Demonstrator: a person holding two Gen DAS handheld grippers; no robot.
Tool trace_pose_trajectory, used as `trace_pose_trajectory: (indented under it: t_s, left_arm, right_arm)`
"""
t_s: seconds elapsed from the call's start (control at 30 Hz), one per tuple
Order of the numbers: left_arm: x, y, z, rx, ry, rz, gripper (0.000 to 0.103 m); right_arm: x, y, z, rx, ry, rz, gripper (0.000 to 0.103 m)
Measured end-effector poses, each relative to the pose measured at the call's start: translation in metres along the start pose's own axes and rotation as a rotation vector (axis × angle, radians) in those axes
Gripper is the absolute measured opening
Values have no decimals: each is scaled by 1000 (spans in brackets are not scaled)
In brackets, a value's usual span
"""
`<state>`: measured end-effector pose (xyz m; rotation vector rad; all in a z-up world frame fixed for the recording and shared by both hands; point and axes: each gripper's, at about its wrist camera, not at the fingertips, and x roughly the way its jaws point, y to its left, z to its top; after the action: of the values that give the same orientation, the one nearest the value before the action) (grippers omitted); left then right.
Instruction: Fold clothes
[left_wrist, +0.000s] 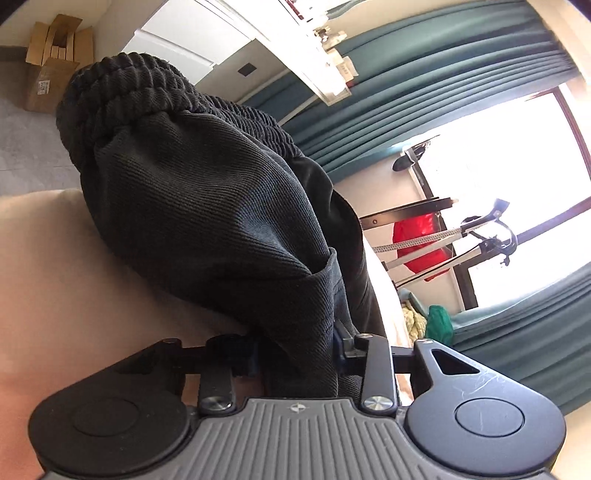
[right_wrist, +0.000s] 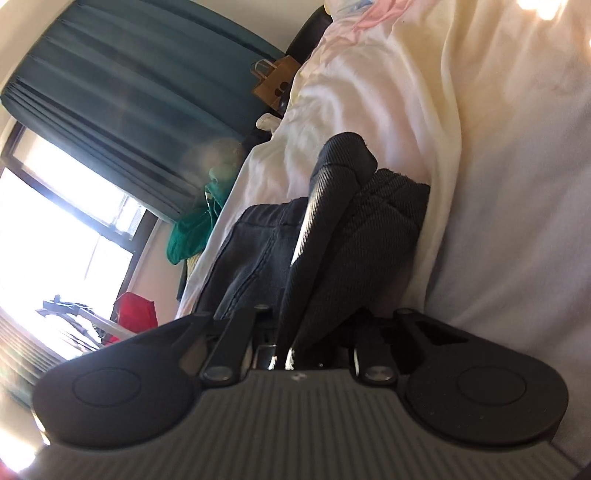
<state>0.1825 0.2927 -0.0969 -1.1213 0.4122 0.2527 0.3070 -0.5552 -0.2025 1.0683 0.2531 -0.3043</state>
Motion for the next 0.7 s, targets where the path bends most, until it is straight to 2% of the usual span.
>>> trace_pose_trajectory:
  t_s: [0.07, 0.13, 0.4, 0.53, 0.7]
  left_arm:
    - [-4, -5, 1, 6, -24, -19, 17]
    - [-13, -13, 2, 52, -55, -31, 14]
    - [-64, -44, -4, 227, -144, -106, 11]
    - [-95, -40, -4, 186, -138, -118, 11]
    - [-132, -25, -4, 151, -85, -49, 12]
  right_arm:
    - [-5, 5, 1, -7, -17, -15, 12]
    - [-15, 5, 2, 10, -25, -25, 11]
    - [-97, 1, 15, 64, -51, -60, 11]
    - [-141, -6, 23, 94, -50, -80, 11]
    - [-189, -19, 33, 122, -15, -98, 11]
